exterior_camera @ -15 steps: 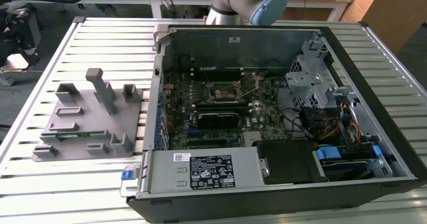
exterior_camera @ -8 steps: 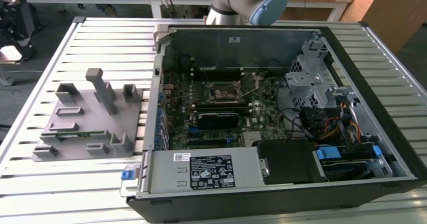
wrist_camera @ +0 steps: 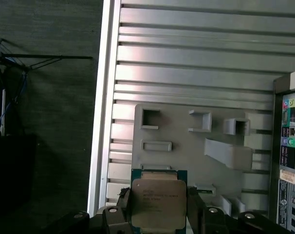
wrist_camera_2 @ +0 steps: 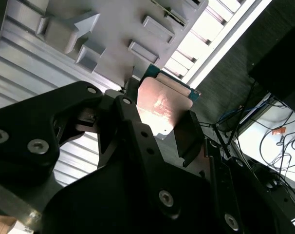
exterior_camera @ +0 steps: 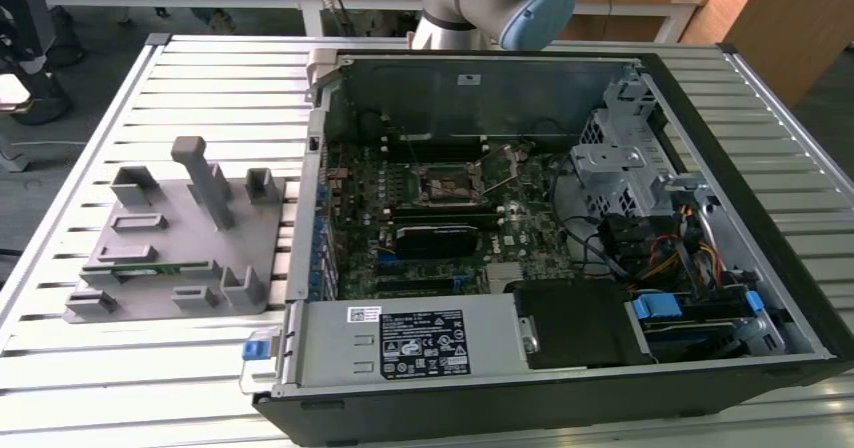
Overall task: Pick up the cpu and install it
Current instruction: 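Pick up the cpu and move it towards the insertion slot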
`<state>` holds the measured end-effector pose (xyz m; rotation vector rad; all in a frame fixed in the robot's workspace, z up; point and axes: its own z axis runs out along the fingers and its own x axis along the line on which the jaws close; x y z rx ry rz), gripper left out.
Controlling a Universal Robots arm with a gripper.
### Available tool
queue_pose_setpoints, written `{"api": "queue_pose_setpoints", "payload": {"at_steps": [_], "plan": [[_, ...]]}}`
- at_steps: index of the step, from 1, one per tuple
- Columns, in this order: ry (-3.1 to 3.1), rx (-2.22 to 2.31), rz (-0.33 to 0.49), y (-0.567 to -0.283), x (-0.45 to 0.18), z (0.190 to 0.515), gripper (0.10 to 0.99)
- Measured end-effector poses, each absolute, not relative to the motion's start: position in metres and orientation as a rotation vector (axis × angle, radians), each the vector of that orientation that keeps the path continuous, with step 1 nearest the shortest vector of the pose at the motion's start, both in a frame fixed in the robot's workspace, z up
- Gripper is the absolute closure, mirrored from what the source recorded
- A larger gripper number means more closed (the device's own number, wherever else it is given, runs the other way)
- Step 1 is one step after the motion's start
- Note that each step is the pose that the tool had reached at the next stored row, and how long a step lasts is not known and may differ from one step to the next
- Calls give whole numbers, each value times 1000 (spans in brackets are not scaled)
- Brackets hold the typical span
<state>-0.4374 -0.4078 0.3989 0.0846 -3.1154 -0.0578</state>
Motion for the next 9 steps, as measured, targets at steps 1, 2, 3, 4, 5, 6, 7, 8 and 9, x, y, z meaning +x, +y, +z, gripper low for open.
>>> {"api": "queue_pose_setpoints", "payload": {"at_steps": [1,2,3,4,5,6,7,8,9], "plan": [[-3116,85,-58,-408,-437,399,545],[-3115,85,-58,-408,-436,399,545],[-3115,85,-58,-408,-435,399,545],[-3115,85,-59,-408,-432,399,545],[-3115,85,-59,-408,-430,399,545],[-3115,85,-60,-408,-427,399,545],[-3115,85,-61,-408,-425,399,545],[-3115,85,-61,-408,-422,399,545],[-3115,85,-61,-408,-420,399,545]]}}
